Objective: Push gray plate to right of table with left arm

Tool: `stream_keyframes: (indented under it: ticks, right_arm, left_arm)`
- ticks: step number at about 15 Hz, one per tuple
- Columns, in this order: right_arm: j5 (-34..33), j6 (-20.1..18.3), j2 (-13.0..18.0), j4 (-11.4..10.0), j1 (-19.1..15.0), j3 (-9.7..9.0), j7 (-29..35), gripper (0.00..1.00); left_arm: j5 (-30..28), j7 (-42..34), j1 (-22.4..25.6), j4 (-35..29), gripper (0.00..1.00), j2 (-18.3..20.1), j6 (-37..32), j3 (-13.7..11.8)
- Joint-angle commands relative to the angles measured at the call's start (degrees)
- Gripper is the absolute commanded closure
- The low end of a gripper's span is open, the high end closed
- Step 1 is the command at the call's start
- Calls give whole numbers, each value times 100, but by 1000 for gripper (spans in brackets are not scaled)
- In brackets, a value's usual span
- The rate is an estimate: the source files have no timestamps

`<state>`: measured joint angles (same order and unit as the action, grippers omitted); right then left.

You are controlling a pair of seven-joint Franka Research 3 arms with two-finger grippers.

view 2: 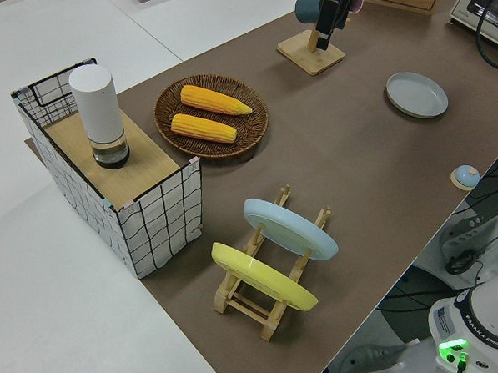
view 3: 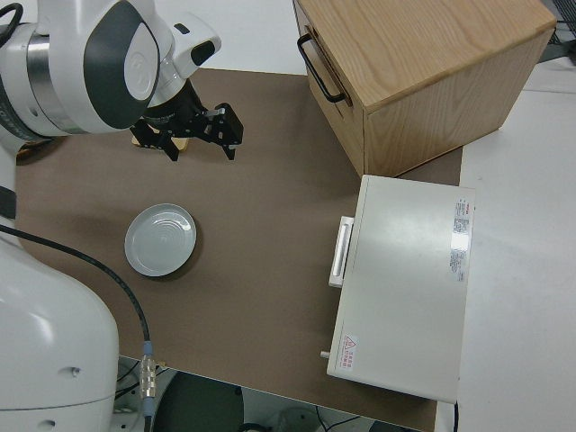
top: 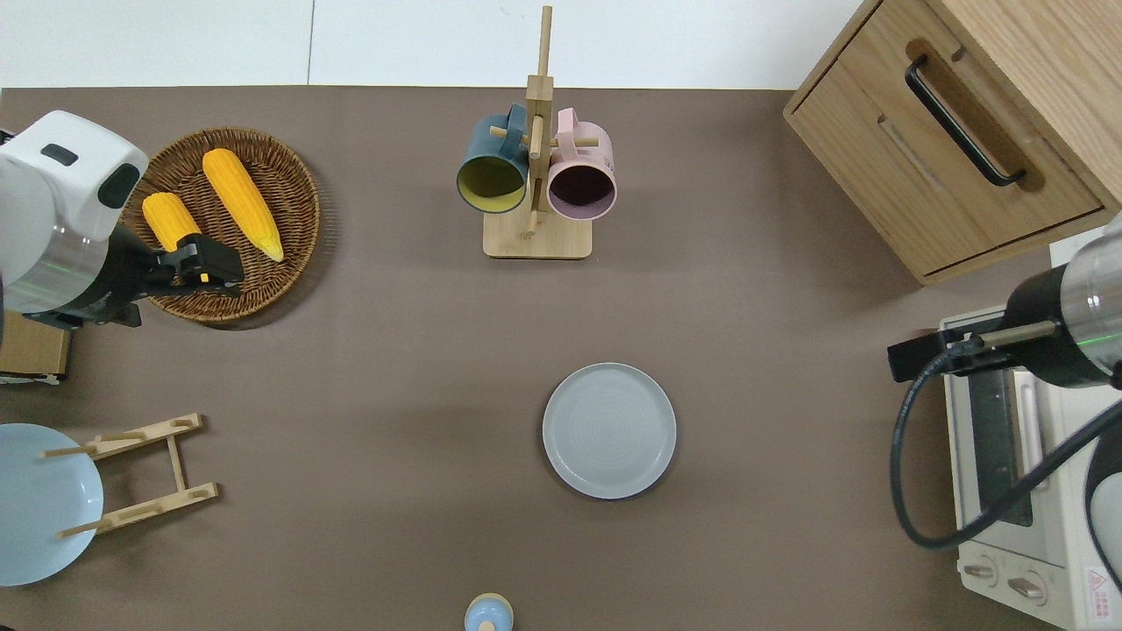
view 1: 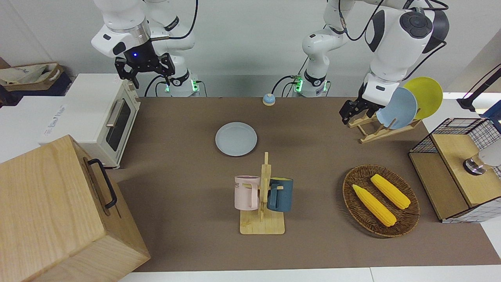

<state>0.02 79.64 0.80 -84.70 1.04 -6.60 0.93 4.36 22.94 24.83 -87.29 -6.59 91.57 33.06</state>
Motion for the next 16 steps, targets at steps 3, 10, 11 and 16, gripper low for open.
stream_keyframes:
  ticks: [3,10,11,16]
  right_arm:
    - [33,-89,17,50,-113,-96,74,17]
    - [25,-89,17,50,-113,-96,74,17]
    - [33,-89,17,50,-113,-96,74,17]
    - [25,-89,17,50,-113,-88,74,17]
  left_arm:
    - [-6,-62,-22,169,0,-26,-104,60]
    - [-85,-167,-2612,125,2,185,-157,-2776]
    - [-128,-167,-2693,125,0,219,-166,-2875]
    - [-384,-633,-3072,90,2,369,-386,-3403]
